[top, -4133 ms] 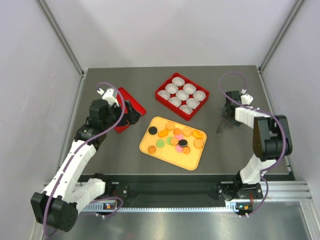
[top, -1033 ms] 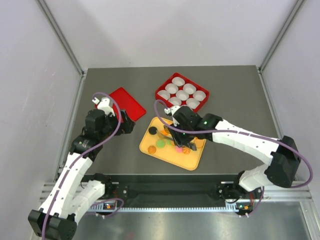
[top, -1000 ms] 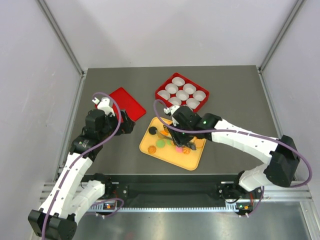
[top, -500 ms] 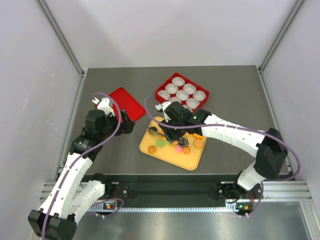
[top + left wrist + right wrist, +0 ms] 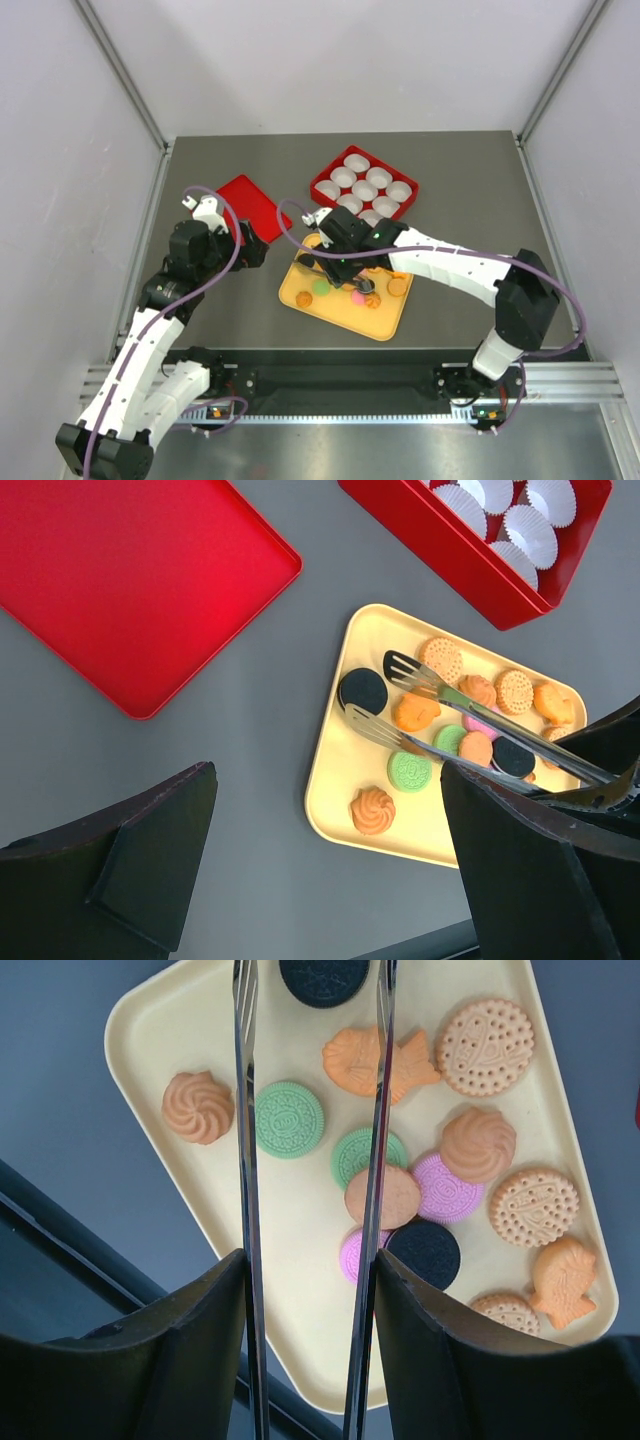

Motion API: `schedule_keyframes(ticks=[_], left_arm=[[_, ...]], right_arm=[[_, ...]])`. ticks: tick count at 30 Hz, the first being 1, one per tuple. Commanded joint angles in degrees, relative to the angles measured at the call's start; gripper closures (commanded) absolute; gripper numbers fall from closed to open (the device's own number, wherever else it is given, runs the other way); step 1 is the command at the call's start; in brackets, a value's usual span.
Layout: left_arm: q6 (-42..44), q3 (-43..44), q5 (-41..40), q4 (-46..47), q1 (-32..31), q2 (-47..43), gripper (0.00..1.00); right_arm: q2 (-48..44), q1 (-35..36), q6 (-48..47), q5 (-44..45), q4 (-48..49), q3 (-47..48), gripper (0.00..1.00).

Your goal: Pack the cookies

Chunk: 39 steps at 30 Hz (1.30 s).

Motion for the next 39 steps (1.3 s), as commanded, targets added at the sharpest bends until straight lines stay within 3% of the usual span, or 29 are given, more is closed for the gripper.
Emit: schedule_keyframes(ticks=[1,15,27,35,39], left_arm=[[1.17,-0.39,-0.44,-0.12,0.00,-0.81,0.01],[1.08,-0.39,-0.62,-0.21,0.00,-1.08,0.02],[0.99,-0.30,-0.53,-0.21,0.00,-1.34,0.02],[1.52,1.19,-1.58,-2.23,0.00,-2.30,0.02],[1.87,1.63,-2.81,-3.11,0.00,-3.27,0.02]], right_arm=[[0.62,1.07,-0.65,1.78,2.11,3.15,0.49],[2.11,1.43,-0.39,2.58,2.11,3.59,0.53],[-2.36,0.90,-0.13,3.54,-0.17,5.52,0.69],[-7.81,-3.32,-0.21,2.05,-2.98,6.85,0.69],[-8.87,-9.28,-0.91,0.47,-3.86,10.17,0.70]])
